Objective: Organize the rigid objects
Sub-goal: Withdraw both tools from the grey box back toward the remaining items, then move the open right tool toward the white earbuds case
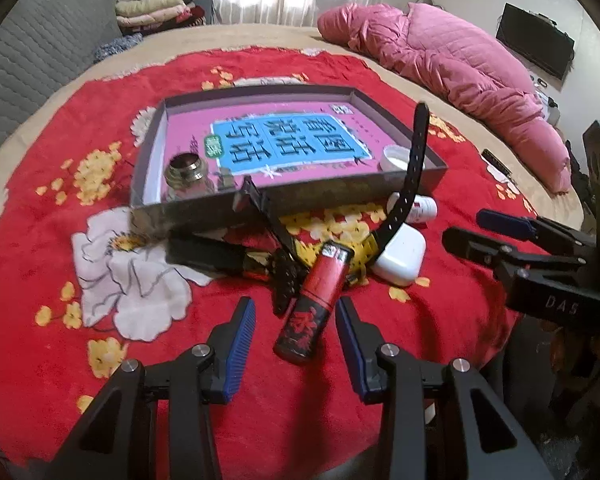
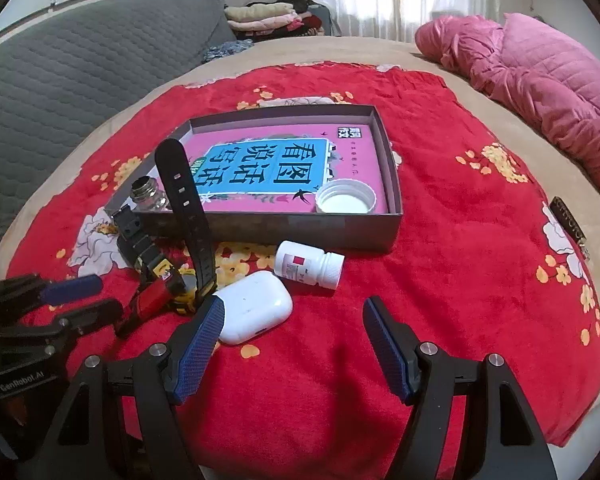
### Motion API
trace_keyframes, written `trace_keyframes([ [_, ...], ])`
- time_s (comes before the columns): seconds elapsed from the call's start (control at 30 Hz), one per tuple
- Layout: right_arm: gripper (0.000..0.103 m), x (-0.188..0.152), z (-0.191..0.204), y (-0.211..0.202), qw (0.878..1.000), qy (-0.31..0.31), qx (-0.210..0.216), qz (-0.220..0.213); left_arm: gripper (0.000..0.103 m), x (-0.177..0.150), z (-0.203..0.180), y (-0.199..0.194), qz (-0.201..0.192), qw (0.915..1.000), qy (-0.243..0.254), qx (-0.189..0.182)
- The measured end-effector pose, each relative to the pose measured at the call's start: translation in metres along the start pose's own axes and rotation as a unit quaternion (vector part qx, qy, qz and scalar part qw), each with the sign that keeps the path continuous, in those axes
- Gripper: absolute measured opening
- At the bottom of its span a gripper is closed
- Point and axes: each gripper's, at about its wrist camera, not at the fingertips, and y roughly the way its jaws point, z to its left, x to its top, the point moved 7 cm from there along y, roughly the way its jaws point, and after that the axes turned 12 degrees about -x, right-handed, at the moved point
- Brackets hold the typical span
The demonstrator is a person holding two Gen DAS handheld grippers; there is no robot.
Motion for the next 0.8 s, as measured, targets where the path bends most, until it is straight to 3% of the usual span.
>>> trace_keyframes([
  [0.4, 0.073, -0.002, 0.002, 0.003, 1.0, -0.003, 0.002, 0.005, 0.041, -0.012, -0.004, 0.017, 0.035, 0.9988, -0.011, -0.032],
  [0.8, 0.073, -0.006, 0.01, 0.009, 1.0, -0.019, 0.007, 0.012, 0.041, -0.013, -0.015, 0.021, 0.043, 0.9975, 0.0, -0.055],
])
